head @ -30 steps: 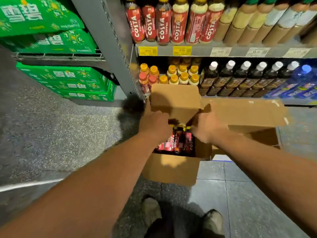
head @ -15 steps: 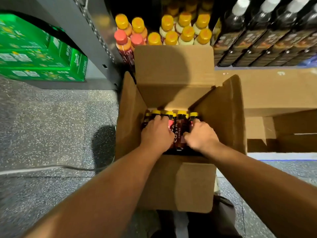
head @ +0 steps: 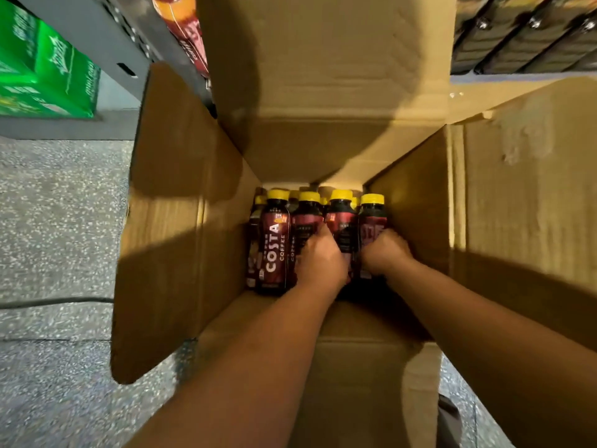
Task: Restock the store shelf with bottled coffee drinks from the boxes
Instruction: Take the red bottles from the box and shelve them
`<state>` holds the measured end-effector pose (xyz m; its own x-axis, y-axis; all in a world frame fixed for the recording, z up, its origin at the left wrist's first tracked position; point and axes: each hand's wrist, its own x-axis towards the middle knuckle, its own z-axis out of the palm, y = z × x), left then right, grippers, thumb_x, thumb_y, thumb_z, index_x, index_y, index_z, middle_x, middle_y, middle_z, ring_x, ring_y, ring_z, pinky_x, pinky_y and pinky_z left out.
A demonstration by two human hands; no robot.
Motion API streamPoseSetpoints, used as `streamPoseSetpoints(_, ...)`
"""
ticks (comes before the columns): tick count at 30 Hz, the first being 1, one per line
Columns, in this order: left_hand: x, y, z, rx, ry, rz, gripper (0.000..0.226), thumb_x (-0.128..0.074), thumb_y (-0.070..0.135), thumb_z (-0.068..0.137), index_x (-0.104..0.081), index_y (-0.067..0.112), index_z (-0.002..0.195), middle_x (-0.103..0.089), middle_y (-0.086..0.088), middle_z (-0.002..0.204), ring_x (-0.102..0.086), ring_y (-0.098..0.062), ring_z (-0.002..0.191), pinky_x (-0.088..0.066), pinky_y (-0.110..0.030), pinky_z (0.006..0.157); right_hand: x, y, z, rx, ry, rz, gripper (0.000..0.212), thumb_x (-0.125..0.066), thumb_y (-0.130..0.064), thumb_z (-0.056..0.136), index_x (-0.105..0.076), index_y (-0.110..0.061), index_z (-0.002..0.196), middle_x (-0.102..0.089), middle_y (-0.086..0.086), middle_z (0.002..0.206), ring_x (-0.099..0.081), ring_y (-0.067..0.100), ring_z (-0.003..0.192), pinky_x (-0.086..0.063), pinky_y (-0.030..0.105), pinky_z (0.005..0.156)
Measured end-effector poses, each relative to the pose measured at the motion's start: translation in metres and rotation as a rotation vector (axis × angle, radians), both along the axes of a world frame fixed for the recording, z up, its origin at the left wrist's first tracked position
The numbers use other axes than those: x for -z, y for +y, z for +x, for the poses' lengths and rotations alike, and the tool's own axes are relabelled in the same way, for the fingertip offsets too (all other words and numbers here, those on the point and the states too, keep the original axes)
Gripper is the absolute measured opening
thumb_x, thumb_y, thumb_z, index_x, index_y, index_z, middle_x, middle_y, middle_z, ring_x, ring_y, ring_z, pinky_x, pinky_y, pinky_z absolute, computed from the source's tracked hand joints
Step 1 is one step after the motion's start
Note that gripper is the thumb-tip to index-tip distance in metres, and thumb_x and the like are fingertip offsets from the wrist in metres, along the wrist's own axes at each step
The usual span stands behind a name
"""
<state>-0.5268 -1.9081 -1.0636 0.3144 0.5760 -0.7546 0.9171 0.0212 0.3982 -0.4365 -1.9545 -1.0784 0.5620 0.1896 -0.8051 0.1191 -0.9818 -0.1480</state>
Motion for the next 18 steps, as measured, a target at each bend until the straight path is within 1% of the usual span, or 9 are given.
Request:
streamPoseSetpoints(2, 0.005, -0.005, 0.007, 0.007, 0.055, 0.042, 0.048, -0.057, 0.015, 0.091, -0.040, 0.012, 0.135, -0.049, -0.011, 0.128, -0.050, -0.028, 0.117, -0.043, -0.038, 0.093, 0.004, 0.001, 0.004, -0.007, -0.006, 0.005, 0.037, -0.060, -0.023, 0.090, -0.057, -0.005, 0.122, -0.061, 0.014, 0.120, -0.060, 0.031, 0.107, -0.044, 0.028, 0.073)
streamPoseSetpoints(5, 0.010, -0.007, 0.011, 0.033, 0.102, 0.075, 0.045, -0.055, 0.011, 0.091, -0.042, 0.007, 0.134, -0.045, -0.012, 0.131, -0.048, -0.028, 0.118, -0.041, -0.035, 0.094, 0.010, 0.000, 0.009, 0.081, 0.052, 0.034, 0.033, -0.061, -0.018, 0.089, -0.057, -0.006, 0.120, -0.061, 0.015, 0.118, -0.060, 0.032, 0.105, -0.047, 0.032, 0.078)
streamPoseSetpoints(7, 0.012, -0.003, 0.007, -0.023, 0.092, 0.018, 0.043, -0.053, 0.009, 0.091, -0.043, 0.006, 0.132, -0.049, -0.014, 0.129, -0.049, -0.030, 0.117, -0.041, -0.037, 0.096, 0.011, -0.002, 0.008, 0.225, 0.148, 0.085, 0.041, -0.066, -0.012, 0.086, -0.052, -0.007, 0.124, -0.059, 0.015, 0.120, -0.060, 0.032, 0.106, -0.049, 0.036, 0.082)
streamPoseSetpoints(9, 0.013, 0.004, 0.002, -0.152, 0.031, -0.100, 0.040, -0.047, 0.012, 0.094, -0.041, 0.009, 0.133, -0.053, -0.016, 0.125, -0.052, -0.032, 0.113, -0.044, -0.040, 0.093, 0.011, -0.003, 0.005, 0.347, 0.225, 0.120, 0.059, -0.069, -0.010, 0.083, -0.040, -0.008, 0.135, -0.054, 0.016, 0.128, -0.056, 0.033, 0.113, -0.049, 0.043, 0.091)
streamPoseSetpoints(10, 0.013, 0.007, 0.000, -0.205, 0.000, -0.150, 0.040, -0.045, 0.018, 0.096, -0.038, 0.010, 0.135, -0.053, -0.017, 0.125, -0.053, -0.033, 0.112, -0.044, -0.039, 0.090, 0.011, -0.004, 0.003, 0.377, 0.244, 0.128, 0.066, -0.068, -0.010, 0.083, -0.033, -0.009, 0.139, -0.051, 0.016, 0.131, -0.054, 0.034, 0.116, -0.048, 0.046, 0.094)
streamPoseSetpoints(12, 0.012, 0.009, -0.001, -0.256, -0.030, -0.210, 0.048, -0.042, 0.031, 0.099, -0.031, 0.010, 0.140, -0.051, -0.017, 0.129, -0.052, -0.034, 0.114, -0.043, -0.039, 0.089, 0.010, -0.005, 0.002, 0.393, 0.251, 0.141, 0.068, -0.066, -0.011, 0.085, -0.028, -0.010, 0.141, -0.048, 0.015, 0.133, -0.053, 0.035, 0.117, -0.048, 0.045, 0.090)
streamPoseSetpoints(14, 0.010, 0.007, -0.001, -0.277, -0.043, -0.217, 0.050, -0.047, 0.030, 0.097, -0.030, 0.012, 0.141, -0.050, -0.016, 0.130, -0.052, -0.033, 0.116, -0.045, -0.041, 0.093, 0.008, -0.005, 0.001, 0.411, 0.248, 0.141, 0.065, -0.066, -0.011, 0.086, -0.030, -0.011, 0.140, -0.049, 0.015, 0.132, -0.054, 0.034, 0.115, -0.048, 0.044, 0.085)
streamPoseSetpoints(18, 0.012, 0.004, -0.003, -0.298, -0.049, -0.179, 0.046, -0.054, 0.015, 0.093, -0.038, 0.017, 0.135, -0.054, -0.011, 0.124, -0.055, -0.030, 0.112, -0.047, -0.046, 0.095, 0.001, -0.006, -0.001, 0.478, 0.291, 0.194, 0.049, -0.066, -0.004, 0.084, -0.044, -0.009, 0.127, -0.058, 0.014, 0.120, -0.059, 0.031, 0.107, -0.048, 0.041, 0.081)
